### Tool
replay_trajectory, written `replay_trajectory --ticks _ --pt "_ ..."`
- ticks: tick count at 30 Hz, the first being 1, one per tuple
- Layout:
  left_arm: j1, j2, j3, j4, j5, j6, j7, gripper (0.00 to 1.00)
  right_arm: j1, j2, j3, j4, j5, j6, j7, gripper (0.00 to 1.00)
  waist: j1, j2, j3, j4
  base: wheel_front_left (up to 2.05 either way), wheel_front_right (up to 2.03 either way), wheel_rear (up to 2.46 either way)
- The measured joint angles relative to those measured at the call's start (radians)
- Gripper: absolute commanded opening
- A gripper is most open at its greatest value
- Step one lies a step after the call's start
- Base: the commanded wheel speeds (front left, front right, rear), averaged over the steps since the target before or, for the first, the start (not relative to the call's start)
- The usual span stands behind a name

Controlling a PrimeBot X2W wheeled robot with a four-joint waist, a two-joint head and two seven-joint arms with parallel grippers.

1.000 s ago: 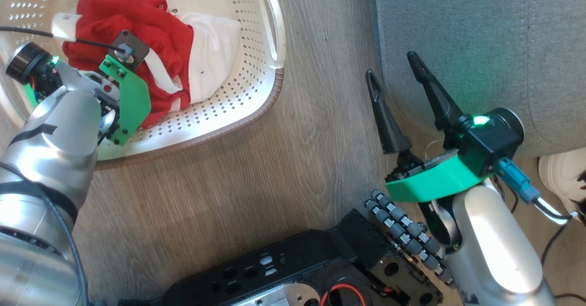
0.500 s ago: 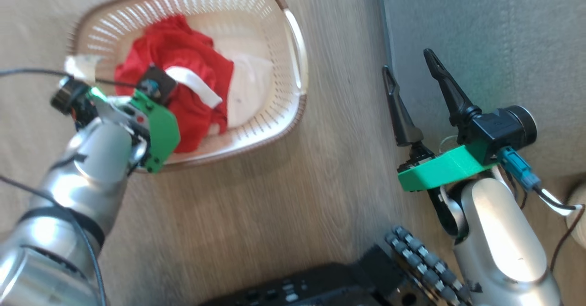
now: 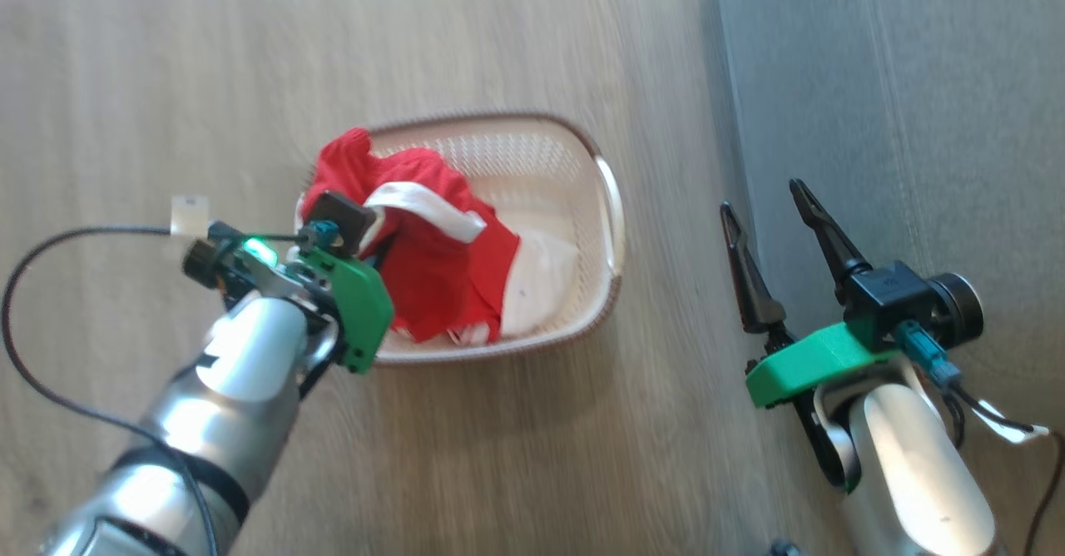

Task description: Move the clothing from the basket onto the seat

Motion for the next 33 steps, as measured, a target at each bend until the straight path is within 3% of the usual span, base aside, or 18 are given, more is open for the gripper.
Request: replay_trajectory --ticks 17,28,33 --pt "0.362 0.071 0.263 -0.587 0.018 0.176 0.000 0.00 0.148 0.000 -0.008 0.026 -0.004 0.000 0.000 1.00 -0.0001 0.0000 -0.337 0.112 0.00 0.00 0.00" --pt "0.551 0.062 0.429 -0.895 0.089 0.219 -0.001 0.00 0.200 0.000 0.012 0.033 0.011 0.000 0.000 1.00 -0.0001 0.0000 -0.451 0.124 0.00 0.00 0.00" --pt "0.586 0.031 0.495 -1.008 0.120 0.214 -0.001 0.00 0.200 0.000 0.012 0.028 0.013 0.000 0.000 1.00 -0.0001 0.0000 -0.456 0.131 0.00 0.00 0.00"
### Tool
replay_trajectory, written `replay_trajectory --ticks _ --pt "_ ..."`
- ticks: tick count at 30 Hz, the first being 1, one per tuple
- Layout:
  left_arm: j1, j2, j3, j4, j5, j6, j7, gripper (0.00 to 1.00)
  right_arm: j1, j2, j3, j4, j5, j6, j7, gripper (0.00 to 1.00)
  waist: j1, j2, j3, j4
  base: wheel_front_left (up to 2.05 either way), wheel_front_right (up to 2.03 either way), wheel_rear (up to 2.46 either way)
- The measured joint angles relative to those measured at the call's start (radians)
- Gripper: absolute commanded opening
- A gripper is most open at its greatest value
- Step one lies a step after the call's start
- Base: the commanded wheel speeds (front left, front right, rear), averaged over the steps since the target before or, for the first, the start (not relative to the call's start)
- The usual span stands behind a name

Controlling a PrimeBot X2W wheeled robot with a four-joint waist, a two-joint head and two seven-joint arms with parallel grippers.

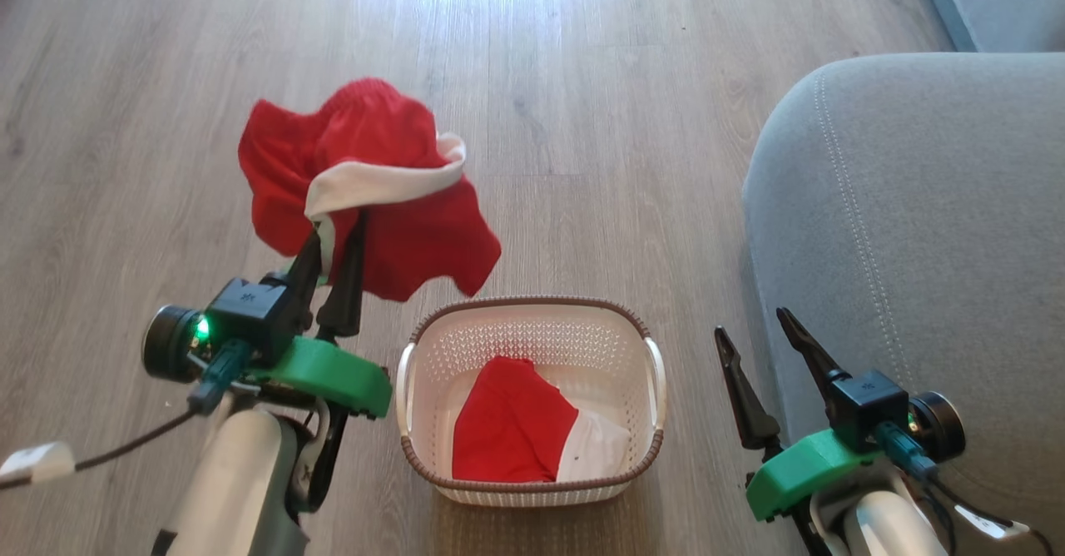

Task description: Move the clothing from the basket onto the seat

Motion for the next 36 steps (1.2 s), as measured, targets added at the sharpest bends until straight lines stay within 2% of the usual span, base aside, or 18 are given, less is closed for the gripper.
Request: replay_trajectory --ticks 4,6,8,11,15,23,32,36 --pt "0.022 -0.022 0.027 -0.066 0.022 -0.019 0.000 0.00 0.000 0.000 0.000 -0.001 0.000 0.000 0.000 1.00 0.0000 0.0000 -0.002 0.006 0.00 0.00 0.00" --pt "0.035 -0.038 0.048 -0.113 0.036 -0.042 0.000 0.00 0.000 0.000 0.001 -0.001 0.000 0.000 0.000 1.00 0.0000 0.0000 -0.003 0.007 0.00 0.00 0.00" --pt "0.040 -0.050 0.053 -0.156 0.043 -0.079 -0.001 0.00 0.000 0.000 0.002 -0.002 0.000 0.000 0.000 1.00 0.0000 0.0000 -0.003 0.007 0.00 0.00 0.00" --pt "0.045 -0.072 0.044 -0.190 0.030 -0.163 -0.003 0.00 0.000 0.000 0.004 -0.005 0.000 0.000 0.000 1.00 0.0000 0.0000 -0.002 0.008 0.00 0.00 0.00" --pt "0.073 -0.076 -0.019 -0.197 0.033 -0.215 -0.007 0.00 0.000 0.000 0.004 -0.008 0.000 0.000 0.000 1.00 0.0000 0.0000 0.004 0.007 0.00 0.00 0.00" --pt "0.088 -0.040 -0.180 -0.176 0.015 -0.225 -0.007 0.00 0.000 0.000 0.002 -0.009 0.006 0.000 0.000 1.00 0.0000 0.0000 0.010 0.003 0.00 0.00 0.00" --pt "0.093 -0.028 -0.184 -0.176 -0.004 -0.225 -0.007 0.00 0.000 0.000 0.000 -0.009 0.006 0.000 0.000 1.00 0.0000 0.0000 0.008 0.001 0.00 0.00 0.00" --pt "0.093 -0.028 -0.181 -0.176 -0.004 -0.225 -0.007 0.00 0.000 0.000 0.004 -0.028 0.045 0.000 0.000 1.00 0.0000 0.0000 0.009 -0.004 0.00 0.00 0.00"
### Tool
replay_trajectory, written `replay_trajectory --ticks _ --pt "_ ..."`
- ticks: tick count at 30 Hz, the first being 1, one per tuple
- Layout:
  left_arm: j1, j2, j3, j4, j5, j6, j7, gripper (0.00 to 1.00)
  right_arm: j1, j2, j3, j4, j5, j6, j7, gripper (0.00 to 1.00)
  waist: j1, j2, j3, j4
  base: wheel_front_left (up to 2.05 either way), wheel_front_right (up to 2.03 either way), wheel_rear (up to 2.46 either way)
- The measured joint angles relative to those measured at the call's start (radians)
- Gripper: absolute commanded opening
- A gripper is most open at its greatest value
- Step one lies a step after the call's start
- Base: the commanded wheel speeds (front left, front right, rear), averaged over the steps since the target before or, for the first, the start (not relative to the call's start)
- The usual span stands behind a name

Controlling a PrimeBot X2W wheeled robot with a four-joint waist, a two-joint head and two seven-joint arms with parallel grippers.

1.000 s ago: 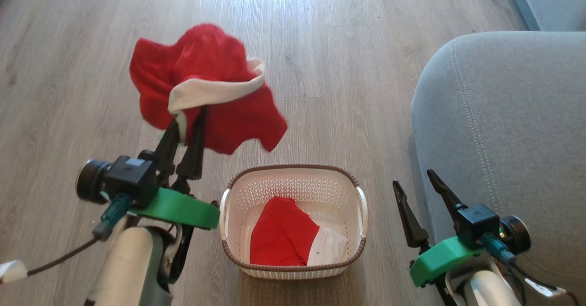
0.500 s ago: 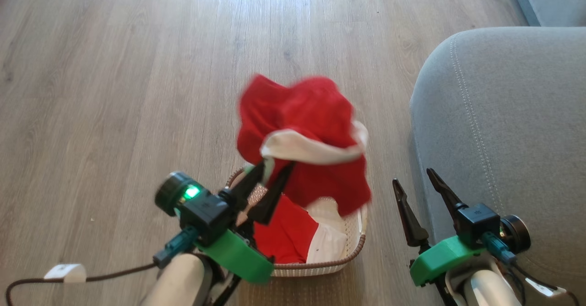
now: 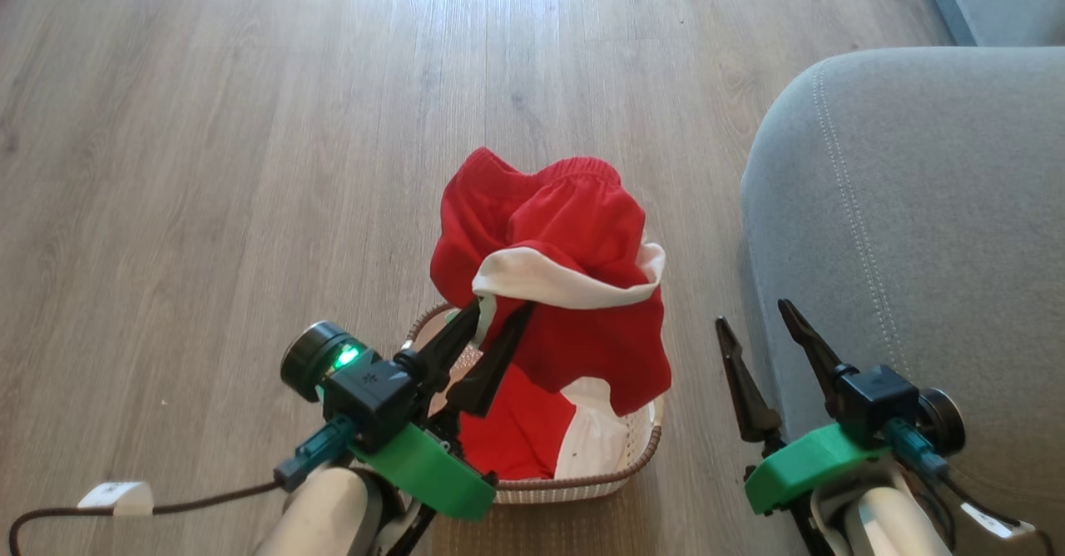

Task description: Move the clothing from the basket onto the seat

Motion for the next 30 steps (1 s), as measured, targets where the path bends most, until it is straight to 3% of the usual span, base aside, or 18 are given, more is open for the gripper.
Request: replay_trajectory --ticks 6,23,30 --pt "0.000 0.001 0.007 0.007 0.000 0.000 0.000 0.00 0.000 -0.005 0.043 -0.050 0.035 0.000 0.000 1.00 0.0000 0.0000 0.001 -0.009 0.00 0.00 0.00" --pt "-0.001 0.016 0.037 0.038 0.003 0.000 0.000 0.00 -0.001 -0.208 0.366 -0.244 0.211 0.000 0.000 1.00 0.0000 0.0000 0.006 -0.033 0.00 0.00 0.00" --pt "-0.005 0.061 -0.091 0.022 -0.040 0.000 0.000 0.00 -0.017 -0.237 0.403 -0.241 0.253 0.000 0.000 1.00 0.0000 0.0000 0.009 -0.031 0.00 0.00 0.00"
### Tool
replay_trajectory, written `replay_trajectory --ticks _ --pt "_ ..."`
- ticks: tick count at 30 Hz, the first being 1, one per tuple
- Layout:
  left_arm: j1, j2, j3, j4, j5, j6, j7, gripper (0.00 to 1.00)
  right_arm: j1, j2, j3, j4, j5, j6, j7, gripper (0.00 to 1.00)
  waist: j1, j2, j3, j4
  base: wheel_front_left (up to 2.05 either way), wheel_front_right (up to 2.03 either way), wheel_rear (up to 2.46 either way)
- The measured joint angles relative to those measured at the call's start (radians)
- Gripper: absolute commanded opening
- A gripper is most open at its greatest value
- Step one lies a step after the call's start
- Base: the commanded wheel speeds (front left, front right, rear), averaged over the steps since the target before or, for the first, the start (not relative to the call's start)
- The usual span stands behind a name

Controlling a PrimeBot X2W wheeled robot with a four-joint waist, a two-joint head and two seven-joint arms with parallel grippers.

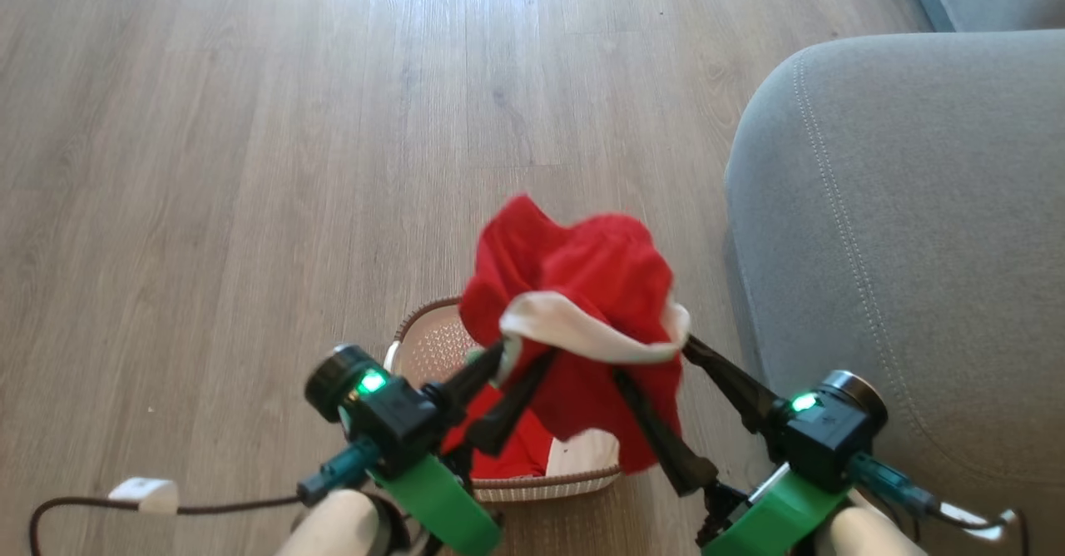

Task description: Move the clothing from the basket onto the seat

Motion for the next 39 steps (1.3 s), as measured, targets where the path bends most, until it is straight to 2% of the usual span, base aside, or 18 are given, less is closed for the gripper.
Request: replay_trajectory --ticks 4,12,18,25,26,27,28,39 --pt "-0.017 0.040 -0.078 -0.017 -0.028 0.000 0.000 0.00 -0.038 -0.006 0.019 0.007 0.000 0.000 0.000 1.00 0.0000 0.0000 0.000 0.008 0.00 0.00 0.00" --pt "-0.044 0.079 -0.179 -0.030 -0.074 0.000 0.000 0.00 -0.075 -0.043 0.087 0.049 -0.010 0.000 0.000 1.00 0.0000 0.0000 0.001 0.026 0.00 0.00 0.00" --pt "-0.064 0.090 -0.215 -0.030 -0.102 0.001 0.000 0.00 -0.127 -0.063 0.161 0.080 -0.022 0.000 0.000 1.00 0.0000 0.0000 -0.005 0.032 0.00 0.00 0.00" --pt "-0.075 0.090 -0.237 -0.024 -0.109 0.001 0.000 0.00 -0.134 -0.056 0.174 0.083 -0.026 0.000 0.000 1.00 0.0000 0.0000 -0.013 0.039 0.00 0.00 0.00" --pt "-0.075 0.090 -0.237 -0.023 -0.109 0.001 0.000 0.00 -0.134 -0.053 0.173 0.084 -0.026 0.000 0.000 0.79 0.0000 0.0000 -0.013 0.041 0.00 0.00 0.00" --pt "-0.075 0.089 -0.235 -0.022 -0.109 0.001 0.000 0.00 -0.133 -0.050 0.172 0.084 -0.024 0.000 0.000 0.29 0.0000 0.0000 -0.014 0.041 0.00 0.00 0.00" --pt "-0.075 0.088 -0.235 -0.022 -0.109 0.001 0.000 0.00 -0.131 -0.046 0.171 0.084 -0.017 0.000 0.000 0.00 0.0000 0.0000 -0.015 0.042 0.00 0.00 0.00" --pt "-0.071 0.066 -0.208 -0.014 -0.107 0.000 -0.001 0.00 -0.100 0.002 0.104 0.086 -0.043 0.000 0.001 0.00 0.0000 0.0000 -0.014 0.045 0.00 0.00 0.00"
